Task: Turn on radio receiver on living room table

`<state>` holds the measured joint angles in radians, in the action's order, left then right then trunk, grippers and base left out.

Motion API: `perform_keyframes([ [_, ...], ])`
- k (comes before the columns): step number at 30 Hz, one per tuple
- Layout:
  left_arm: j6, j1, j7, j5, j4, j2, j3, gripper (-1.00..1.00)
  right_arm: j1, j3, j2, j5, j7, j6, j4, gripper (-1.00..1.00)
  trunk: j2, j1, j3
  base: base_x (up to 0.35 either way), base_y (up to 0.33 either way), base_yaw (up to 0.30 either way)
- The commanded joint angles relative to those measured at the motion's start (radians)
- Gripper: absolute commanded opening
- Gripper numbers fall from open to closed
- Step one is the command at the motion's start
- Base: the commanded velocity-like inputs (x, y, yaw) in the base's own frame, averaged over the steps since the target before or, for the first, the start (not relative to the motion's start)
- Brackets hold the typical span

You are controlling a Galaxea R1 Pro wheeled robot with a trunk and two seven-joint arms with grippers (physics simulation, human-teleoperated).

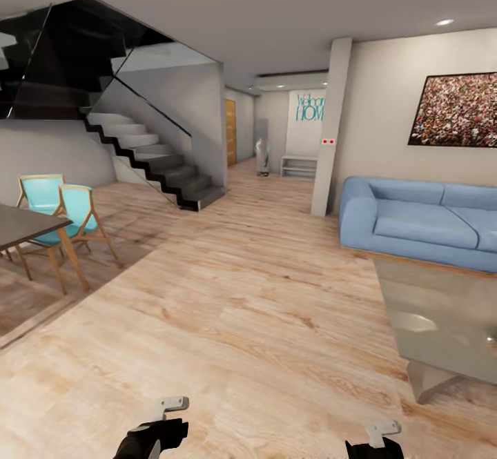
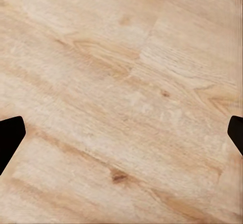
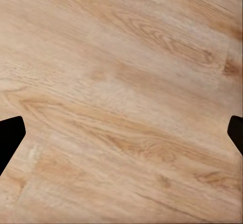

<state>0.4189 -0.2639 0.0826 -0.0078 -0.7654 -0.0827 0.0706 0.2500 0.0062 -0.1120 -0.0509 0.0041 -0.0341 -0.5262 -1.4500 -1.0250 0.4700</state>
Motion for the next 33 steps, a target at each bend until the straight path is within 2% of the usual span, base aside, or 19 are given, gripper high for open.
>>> perform_keyframes([
  [1,0.0,0.0,0.0,0.0,0.0,0.0,0.0,1.0,0.0,0.0,0.0,0.0,0.0,0.0,0.0,1.0,0.0,0.0,0.0,0.0,0.0,-0.279],
  [22,0.0,0.0,0.0,0.0,0.0,0.0,0.0,1.0,0.0,0.0,0.0,-0.001,0.0,0.0,0.0,1.0,0.0,0.0,0.0,0.002,-0.002,-0.279],
  [33,0.0,0.0,0.002,-0.001,0.0,0.0,0.0,1.0,0.0,0.0,0.0,-0.002,0.0,0.0,0.0,1.0,0.0,0.0,0.0,0.187,-0.205,-0.266],
])
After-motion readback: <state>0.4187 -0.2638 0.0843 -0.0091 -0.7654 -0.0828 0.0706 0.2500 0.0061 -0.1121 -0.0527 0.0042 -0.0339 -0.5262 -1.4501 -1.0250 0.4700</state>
